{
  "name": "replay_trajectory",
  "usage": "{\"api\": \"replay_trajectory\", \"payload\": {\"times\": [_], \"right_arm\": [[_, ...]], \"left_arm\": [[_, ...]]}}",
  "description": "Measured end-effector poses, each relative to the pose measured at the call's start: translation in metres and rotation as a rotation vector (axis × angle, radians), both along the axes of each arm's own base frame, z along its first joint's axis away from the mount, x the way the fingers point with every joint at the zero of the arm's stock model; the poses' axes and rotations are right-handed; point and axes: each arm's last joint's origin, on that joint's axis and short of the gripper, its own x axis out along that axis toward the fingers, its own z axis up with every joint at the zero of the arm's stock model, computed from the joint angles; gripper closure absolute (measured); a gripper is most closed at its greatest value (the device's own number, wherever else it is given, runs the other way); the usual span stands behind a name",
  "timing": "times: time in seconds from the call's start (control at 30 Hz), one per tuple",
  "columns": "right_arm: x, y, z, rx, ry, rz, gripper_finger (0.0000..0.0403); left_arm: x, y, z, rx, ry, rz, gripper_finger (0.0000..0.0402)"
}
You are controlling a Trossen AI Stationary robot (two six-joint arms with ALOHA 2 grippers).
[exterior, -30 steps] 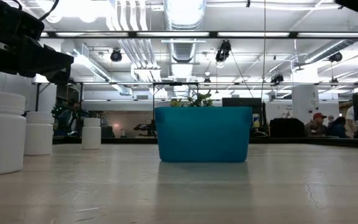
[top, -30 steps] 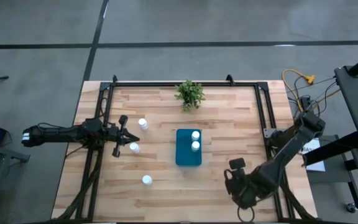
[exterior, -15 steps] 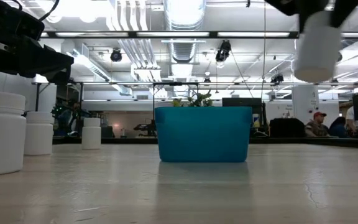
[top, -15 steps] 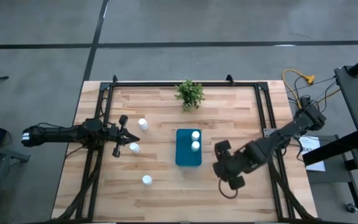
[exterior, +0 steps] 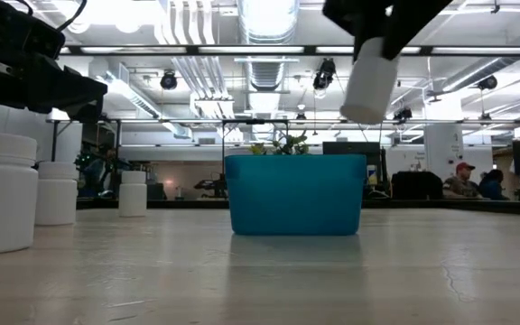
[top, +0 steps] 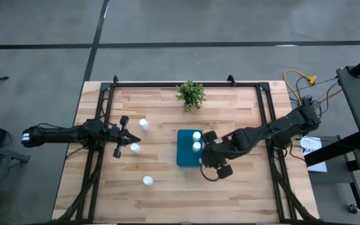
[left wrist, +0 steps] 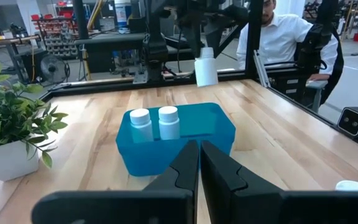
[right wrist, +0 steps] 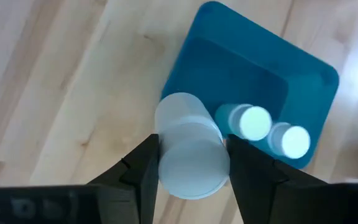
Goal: Pick and place pill bottles into a basket
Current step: Put the white medicine bottle into the blue bin
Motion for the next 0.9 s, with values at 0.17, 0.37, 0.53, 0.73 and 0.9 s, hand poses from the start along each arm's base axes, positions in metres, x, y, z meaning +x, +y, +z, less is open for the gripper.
{"api": "replay_trajectory", "payload": {"times": [0.17, 0.37, 0.53, 0.73, 0.9], "right_arm": [[0.017, -0.006, 0.002, -0.018, -0.012, 0.027, 0.0257], [0.033, -0.013, -0.013, -0.028, 0.038, 0.052, 0.0257], [0.046, -0.017, -0.026, -0.048, 0.073, 0.068, 0.0257], [0.06, -0.017, -0.041, -0.066, 0.111, 0.102, 0.0257], [0.069, -0.015, -0.054, -0.07, 0.155, 0.116, 0.0257]], "left_arm": [[0.0, 0.0, 0.0, 0.0, 0.002, 0.0, 0.0402], [0.0, 0.0, 0.0, 0.0, 0.002, 0.0, 0.0402], [0.0, 0.0, 0.0, 0.0, 0.003, 0.0, 0.0402], [0.0, 0.0, 0.0, 0.001, 0.003, 0.0, 0.0402], [0.0, 0.0, 0.0, 0.001, 0.002, 0.0, 0.0402]]}}
